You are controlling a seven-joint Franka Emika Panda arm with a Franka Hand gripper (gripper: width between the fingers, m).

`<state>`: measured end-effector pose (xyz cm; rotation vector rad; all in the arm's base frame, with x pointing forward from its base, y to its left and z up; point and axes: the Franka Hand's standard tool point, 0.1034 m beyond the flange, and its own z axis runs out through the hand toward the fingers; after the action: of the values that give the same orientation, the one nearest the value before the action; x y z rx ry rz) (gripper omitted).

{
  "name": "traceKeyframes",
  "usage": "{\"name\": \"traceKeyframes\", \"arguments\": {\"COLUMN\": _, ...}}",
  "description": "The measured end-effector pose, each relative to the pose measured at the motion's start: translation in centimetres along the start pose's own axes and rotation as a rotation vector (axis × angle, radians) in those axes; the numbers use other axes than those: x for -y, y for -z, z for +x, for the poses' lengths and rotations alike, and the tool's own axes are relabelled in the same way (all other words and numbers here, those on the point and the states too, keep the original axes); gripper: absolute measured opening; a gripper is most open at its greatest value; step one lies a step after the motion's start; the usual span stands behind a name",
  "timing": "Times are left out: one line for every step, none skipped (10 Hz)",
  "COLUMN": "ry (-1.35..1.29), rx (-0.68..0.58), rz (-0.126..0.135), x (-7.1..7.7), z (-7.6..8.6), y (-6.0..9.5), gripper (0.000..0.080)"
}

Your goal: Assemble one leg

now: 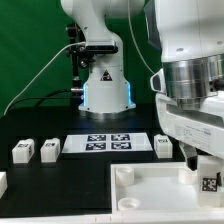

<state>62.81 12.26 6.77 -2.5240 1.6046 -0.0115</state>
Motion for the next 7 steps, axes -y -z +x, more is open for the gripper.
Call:
{"name": "traceKeyframes", "arguments": {"ry": 0.129, "rx": -0.004, "rz": -0.003, "x": 0.11, "z": -0.31, "y": 0.02, "gripper": 0.0642}}
{"name": "traceKeyframes", "arguments": {"ry": 0.21, "rx": -0.005, "rz": -0.004, "x": -0.01, "z": -0.04, "y": -0.04, "gripper": 0.0647}}
{"name": "traceKeyframes", "arguments": {"ry": 0.308, "rx": -0.009, "rz": -0.007, "x": -0.05, "z": 0.09, "y": -0.02, "gripper": 0.0647}}
{"name": "traceKeyframes", "arguments": {"ry": 0.41, "rx": -0.009, "rz": -0.008, "x": -0.05, "z": 0.12, "y": -0.02, "gripper": 0.0649}}
{"name": "traceKeyframes", "arguments": {"ry": 0.485, "rx": -0.011, "rz": -0.012, "x": -0.08, "z": 0.19, "y": -0.02, "gripper": 0.0649}}
{"name": "traceKeyframes", "arguments": {"ry": 0.696, "rx": -0.017, "rz": -0.036, "x": -0.12, "z": 0.42, "y": 0.04, "gripper": 0.0649}}
{"name": "traceKeyframes", "arguments": {"ry": 0.781, "rx": -0.018, "rz": -0.046, "x": 0.07, "z": 0.38, "y": 0.22, "gripper": 0.0649}}
